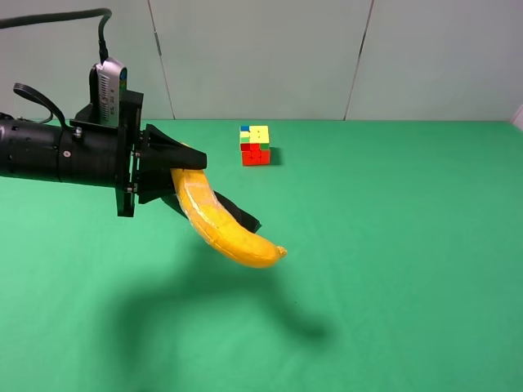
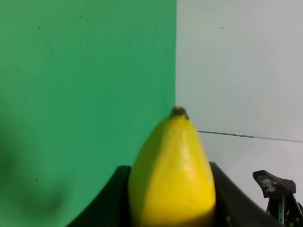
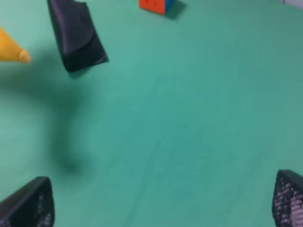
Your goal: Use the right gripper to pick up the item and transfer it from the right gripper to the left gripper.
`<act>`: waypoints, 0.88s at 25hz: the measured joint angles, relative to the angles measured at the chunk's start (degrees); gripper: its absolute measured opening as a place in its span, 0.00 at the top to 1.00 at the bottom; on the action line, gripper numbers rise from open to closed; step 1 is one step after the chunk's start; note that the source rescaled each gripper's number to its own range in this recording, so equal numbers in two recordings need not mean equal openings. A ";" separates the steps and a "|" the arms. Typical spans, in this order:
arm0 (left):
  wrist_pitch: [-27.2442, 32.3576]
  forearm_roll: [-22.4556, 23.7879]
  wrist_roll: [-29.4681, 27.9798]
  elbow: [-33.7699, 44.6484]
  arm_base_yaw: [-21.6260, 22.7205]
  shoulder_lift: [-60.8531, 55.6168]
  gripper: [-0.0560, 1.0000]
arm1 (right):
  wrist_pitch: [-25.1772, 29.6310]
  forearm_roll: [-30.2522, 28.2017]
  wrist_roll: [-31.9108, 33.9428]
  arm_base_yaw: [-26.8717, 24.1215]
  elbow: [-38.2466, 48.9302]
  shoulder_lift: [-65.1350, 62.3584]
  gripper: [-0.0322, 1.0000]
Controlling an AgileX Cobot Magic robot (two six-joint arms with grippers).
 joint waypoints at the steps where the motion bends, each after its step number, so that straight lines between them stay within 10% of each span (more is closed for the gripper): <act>1: 0.00 0.00 0.00 0.00 0.00 0.00 0.95 | -0.04 0.09 0.00 0.00 0.00 -0.47 0.00; 15: 0.00 0.02 0.62 0.00 0.00 0.00 0.95 | -0.04 0.41 0.17 -0.45 0.04 -0.85 0.00; 22: 0.38 0.06 2.03 0.00 0.00 0.00 0.95 | -0.15 0.67 0.17 -11.43 0.06 -1.95 0.00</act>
